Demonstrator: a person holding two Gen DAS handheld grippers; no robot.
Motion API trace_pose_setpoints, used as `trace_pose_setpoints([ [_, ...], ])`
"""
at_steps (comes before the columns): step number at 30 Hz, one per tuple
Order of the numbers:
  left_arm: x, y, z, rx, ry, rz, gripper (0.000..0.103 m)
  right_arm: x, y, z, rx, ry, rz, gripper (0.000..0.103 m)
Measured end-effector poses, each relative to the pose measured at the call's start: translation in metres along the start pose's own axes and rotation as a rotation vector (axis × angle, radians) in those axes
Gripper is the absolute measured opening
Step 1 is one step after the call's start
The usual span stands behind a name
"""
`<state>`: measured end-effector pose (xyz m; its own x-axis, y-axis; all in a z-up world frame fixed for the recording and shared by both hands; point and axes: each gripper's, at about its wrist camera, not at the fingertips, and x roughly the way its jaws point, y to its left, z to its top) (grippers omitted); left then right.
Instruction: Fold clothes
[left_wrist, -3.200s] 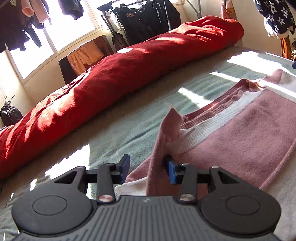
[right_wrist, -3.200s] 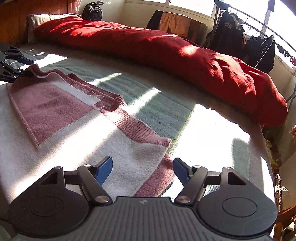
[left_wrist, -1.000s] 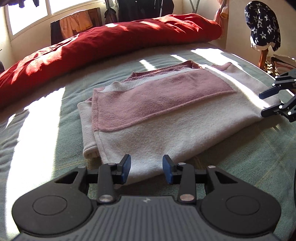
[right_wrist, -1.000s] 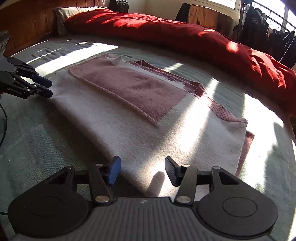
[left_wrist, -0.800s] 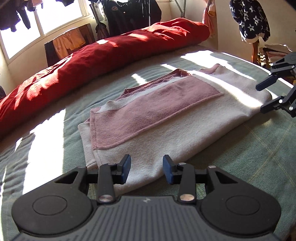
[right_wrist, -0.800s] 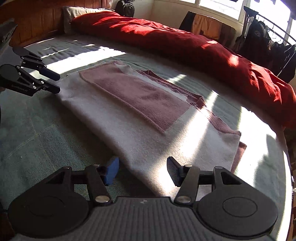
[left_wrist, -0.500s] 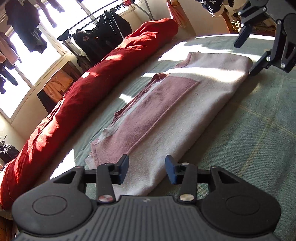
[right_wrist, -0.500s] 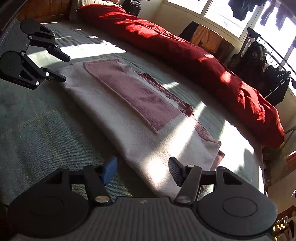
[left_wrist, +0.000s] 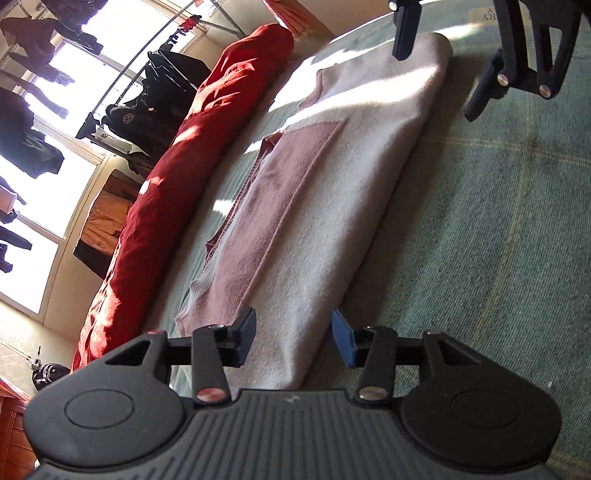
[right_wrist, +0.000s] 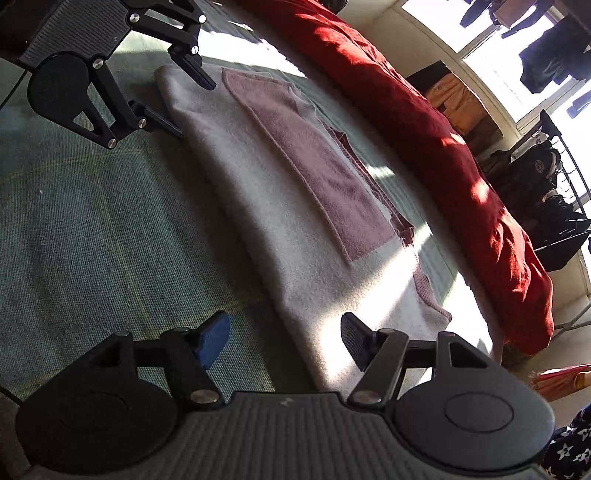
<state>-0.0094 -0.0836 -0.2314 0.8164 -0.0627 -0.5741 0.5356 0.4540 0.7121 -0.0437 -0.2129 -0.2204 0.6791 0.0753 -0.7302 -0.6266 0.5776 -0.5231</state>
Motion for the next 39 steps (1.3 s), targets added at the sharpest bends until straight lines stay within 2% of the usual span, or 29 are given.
trace_pose_setpoints([
  [7,0.011,-0.005,-0.005,0.029,0.003,0.013,0.054,0.019,0.003,0.005,-0.025,0.001,0.009,0.071],
  [12,0.017,-0.009,-0.007,0.072,0.000,0.039,0.057,0.028,0.005,0.003,-0.061,-0.004,-0.032,0.074],
  [19,0.020,-0.020,-0.028,0.255,0.024,0.129,0.065,0.039,0.001,-0.018,-0.120,-0.003,-0.122,0.077],
  [23,0.034,-0.016,-0.028,0.267,0.031,0.142,0.066,0.050,-0.007,-0.021,-0.101,-0.008,-0.124,0.082],
  [29,0.054,-0.012,-0.010,0.265,-0.010,0.165,0.066,0.069,-0.012,0.001,-0.126,-0.066,-0.153,0.082],
  [33,0.057,-0.006,-0.014,0.252,-0.020,0.175,0.071,0.083,-0.021,0.008,-0.155,-0.080,-0.171,0.082],
  [37,0.056,0.002,-0.037,0.269,0.028,0.207,0.071,0.098,-0.046,-0.015,-0.182,-0.019,-0.230,0.082],
  [39,0.056,0.007,-0.044,0.240,0.042,0.213,0.071,0.114,-0.066,-0.029,-0.179,0.022,-0.263,0.082],
])
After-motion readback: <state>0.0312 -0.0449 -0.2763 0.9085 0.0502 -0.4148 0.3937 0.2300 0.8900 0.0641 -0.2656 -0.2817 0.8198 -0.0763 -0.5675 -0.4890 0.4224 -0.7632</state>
